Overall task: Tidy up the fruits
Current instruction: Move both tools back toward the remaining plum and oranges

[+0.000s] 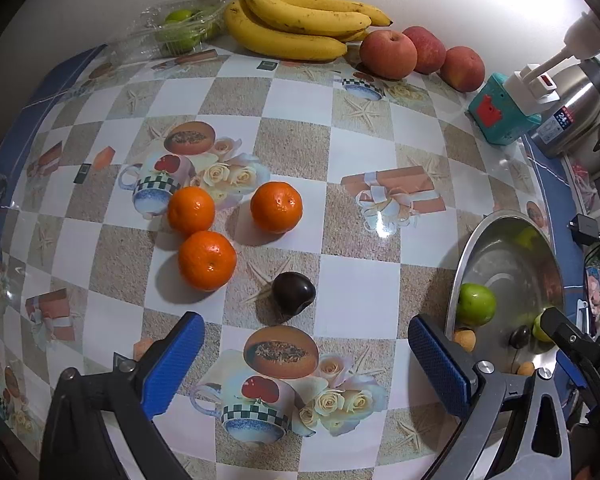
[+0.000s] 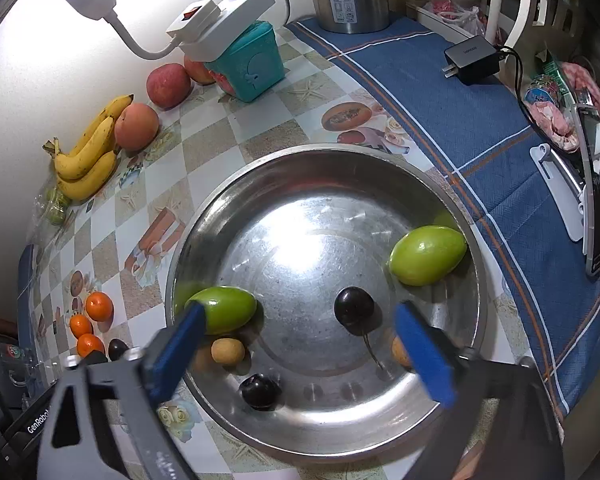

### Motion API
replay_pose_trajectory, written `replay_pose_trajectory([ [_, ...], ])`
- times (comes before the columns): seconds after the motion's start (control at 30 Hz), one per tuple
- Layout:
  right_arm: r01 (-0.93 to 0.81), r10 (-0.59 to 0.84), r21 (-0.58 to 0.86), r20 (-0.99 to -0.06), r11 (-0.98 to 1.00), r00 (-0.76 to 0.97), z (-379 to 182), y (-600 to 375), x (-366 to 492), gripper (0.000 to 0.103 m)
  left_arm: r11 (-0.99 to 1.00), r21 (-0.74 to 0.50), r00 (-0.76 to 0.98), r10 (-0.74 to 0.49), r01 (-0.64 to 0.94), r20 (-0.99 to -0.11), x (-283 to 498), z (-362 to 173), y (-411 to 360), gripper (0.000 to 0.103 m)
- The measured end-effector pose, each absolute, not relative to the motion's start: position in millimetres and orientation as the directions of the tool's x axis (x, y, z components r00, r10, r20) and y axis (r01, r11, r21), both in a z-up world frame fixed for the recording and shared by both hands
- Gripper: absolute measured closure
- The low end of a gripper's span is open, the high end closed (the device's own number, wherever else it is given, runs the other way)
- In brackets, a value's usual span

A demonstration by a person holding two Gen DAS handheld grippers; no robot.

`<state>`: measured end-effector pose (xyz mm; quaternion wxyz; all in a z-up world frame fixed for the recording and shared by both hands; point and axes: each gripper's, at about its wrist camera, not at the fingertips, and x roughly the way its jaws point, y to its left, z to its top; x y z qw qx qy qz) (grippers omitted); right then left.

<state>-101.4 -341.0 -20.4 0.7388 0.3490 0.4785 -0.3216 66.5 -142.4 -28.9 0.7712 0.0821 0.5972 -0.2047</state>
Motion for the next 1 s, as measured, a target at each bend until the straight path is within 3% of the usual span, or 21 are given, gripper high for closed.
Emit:
replay_pose_trajectory([
  [0.33,0.823,-0.167,0.184,-0.934,0.538,0.317,-20.9,-342.8,-103.7,0.002,0.891,-0.044,0.262,-0.179,0.451,-0.948,67.3,-24.0,-142.7,0.0],
  [0.67,0.79,-0.159,0.181,-0.93,0.586,0.33,-19.8,-328.4,-88.7,0.002,0.845,0.216,0.435,-0.021,0.489,-0.9,78.2,-12.2,-128.1,0.0],
  [1.0,0.704,-0.107,0.189,-0.929,0.685,0.354,-20.7,-295.3,-56.3,0.002,0.89,0.246,0.452,0.051,0.385,-0.891,108.8,-7.9,-81.5,0.0],
])
